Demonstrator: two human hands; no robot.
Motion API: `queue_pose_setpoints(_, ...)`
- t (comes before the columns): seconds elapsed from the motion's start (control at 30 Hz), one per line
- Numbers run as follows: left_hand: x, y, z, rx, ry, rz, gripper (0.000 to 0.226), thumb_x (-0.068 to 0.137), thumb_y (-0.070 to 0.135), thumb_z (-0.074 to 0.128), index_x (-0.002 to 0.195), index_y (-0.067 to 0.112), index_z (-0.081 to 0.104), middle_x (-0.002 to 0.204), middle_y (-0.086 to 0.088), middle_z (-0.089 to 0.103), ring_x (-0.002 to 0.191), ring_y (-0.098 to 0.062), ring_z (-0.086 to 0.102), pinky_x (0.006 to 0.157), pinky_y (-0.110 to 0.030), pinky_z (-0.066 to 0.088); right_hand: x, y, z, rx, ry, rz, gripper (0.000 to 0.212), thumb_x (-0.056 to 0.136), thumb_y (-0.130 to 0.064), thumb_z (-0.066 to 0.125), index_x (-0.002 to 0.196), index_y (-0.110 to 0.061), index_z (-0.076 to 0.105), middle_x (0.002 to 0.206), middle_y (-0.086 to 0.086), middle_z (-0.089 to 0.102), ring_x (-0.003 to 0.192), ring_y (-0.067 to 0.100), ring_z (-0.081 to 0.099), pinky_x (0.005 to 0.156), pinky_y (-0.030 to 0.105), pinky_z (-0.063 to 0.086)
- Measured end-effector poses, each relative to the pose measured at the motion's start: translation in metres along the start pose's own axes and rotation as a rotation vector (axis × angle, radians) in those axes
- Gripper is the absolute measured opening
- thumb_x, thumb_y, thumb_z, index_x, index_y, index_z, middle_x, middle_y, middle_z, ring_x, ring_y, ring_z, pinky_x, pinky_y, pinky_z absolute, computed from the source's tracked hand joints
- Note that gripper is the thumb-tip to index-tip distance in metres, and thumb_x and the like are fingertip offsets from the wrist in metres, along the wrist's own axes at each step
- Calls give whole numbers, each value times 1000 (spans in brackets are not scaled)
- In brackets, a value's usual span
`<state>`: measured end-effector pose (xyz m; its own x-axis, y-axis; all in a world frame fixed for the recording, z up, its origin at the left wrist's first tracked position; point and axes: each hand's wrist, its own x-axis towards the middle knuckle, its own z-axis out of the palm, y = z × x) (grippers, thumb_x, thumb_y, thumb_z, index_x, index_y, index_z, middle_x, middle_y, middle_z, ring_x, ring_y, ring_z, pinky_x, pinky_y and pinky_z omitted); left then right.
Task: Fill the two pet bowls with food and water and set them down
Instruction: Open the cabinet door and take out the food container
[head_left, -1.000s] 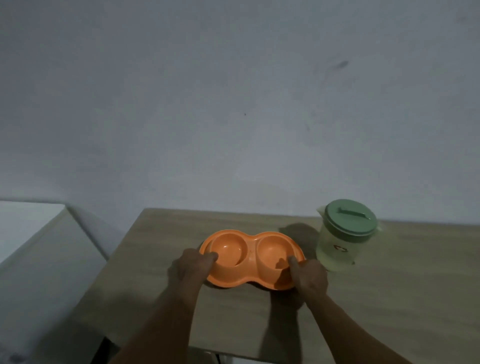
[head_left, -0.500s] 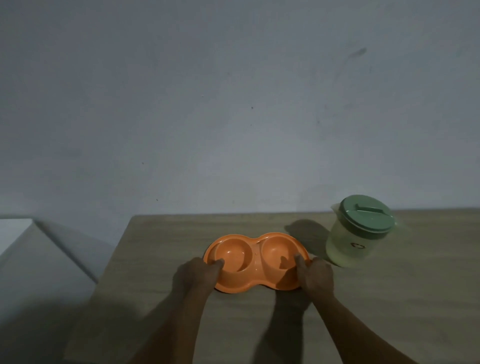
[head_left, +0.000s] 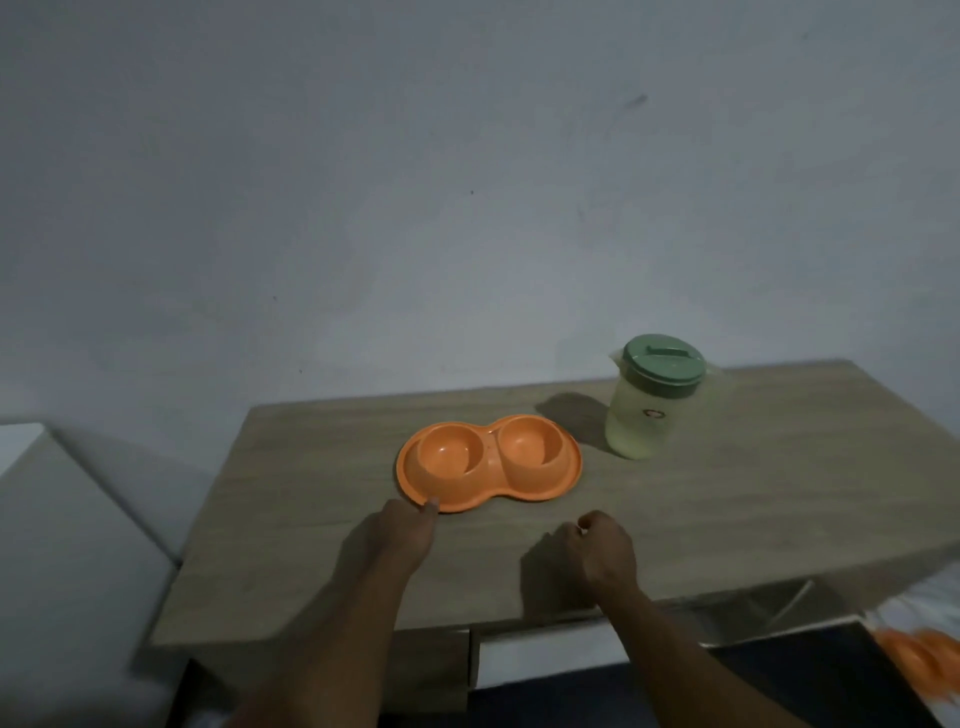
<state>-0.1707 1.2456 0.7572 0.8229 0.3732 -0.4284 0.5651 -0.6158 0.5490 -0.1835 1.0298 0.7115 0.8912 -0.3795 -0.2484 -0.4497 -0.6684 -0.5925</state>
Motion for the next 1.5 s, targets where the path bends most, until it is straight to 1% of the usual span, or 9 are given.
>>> queue_pose_setpoints(0.2,-44,-25,19,70,50,0,43,97,34,50,125,5,64,133,-15,60,124,-33,56,97,-33,45,-51,23,-5,-3,-41,-76,25,94,-16,54,113,-6,66,114,15,69,110,32,62,92,36,49)
queue_pose_setpoints(0.43,-87,-91,46,-30,44,-21,22,91,11,55,83,-2,71,105,-22,71,102,-34,67,81,-36,53,-112,60,14,49,-149,-62,35,90,-36,65,72,-6,69,74,13,71,77,29,67,70,35,52)
queue_pose_setpoints(0.6,-80,-117,56,-715,-41,-277,30,100,14,45,123,-2,57,90,-9,66,69,-18,62,56,-29,52,-121,59,50,172,-212,13,15,84,-11,59,74,-13,68,82,11,72,82,29,68,80,43,58)
queue_pose_setpoints(0.77,-64,-121,49,-1259,-132,-463,43,105,11,28,146,-1,34,149,-17,41,133,-29,47,110,-35,39,-121,26,87,684,-262,300,21,87,9,51,87,-11,60,85,16,63,73,25,58,73,40,53)
queue_pose_setpoints(0.93,-32,-140,42,-1666,-11,-535,44,105,11,28,146,-4,31,152,-22,32,140,-34,35,115,-42,33,-121,-11,111,1302,-293,602,22,93,16,42,107,4,54,97,17,49,80,25,54,79,33,53)
queue_pose_setpoints(1.1,-12,-159,46,-1727,-9,-527,44,102,4,33,146,-5,32,145,-26,37,128,-39,47,90,-32,54,-126,-26,127,1427,-192,665,38,89,24,35,107,-1,56,84,12,43,71,23,45,89,36,50)
queue_pose_setpoints(1.2,-5,-162,46,-1741,-54,-548,45,102,0,27,146,-8,31,148,-25,37,132,-42,46,84,-25,54,-124,-27,130,1401,-182,665,30,91,21,34,87,-1,53,75,11,43,65,19,45,77,33,55)
queue_pose_setpoints(1.33,-1,-163,43,-1666,-61,-583,42,100,-2,28,139,-13,38,143,-23,41,127,-44,49,89,-27,50,-115,-27,129,1309,-195,638,31,94,17,35,75,-2,50,74,12,48,66,19,50,79,34,55)
queue_pose_setpoints(1.5,-14,-161,33,-1568,-66,-582,37,100,11,37,133,-2,47,115,-20,52,99,-26,56,100,-36,45,-124,-15,127,1098,-192,608,26,97,-2,37,93,-16,58,72,6,49,65,20,52,68,34,51)
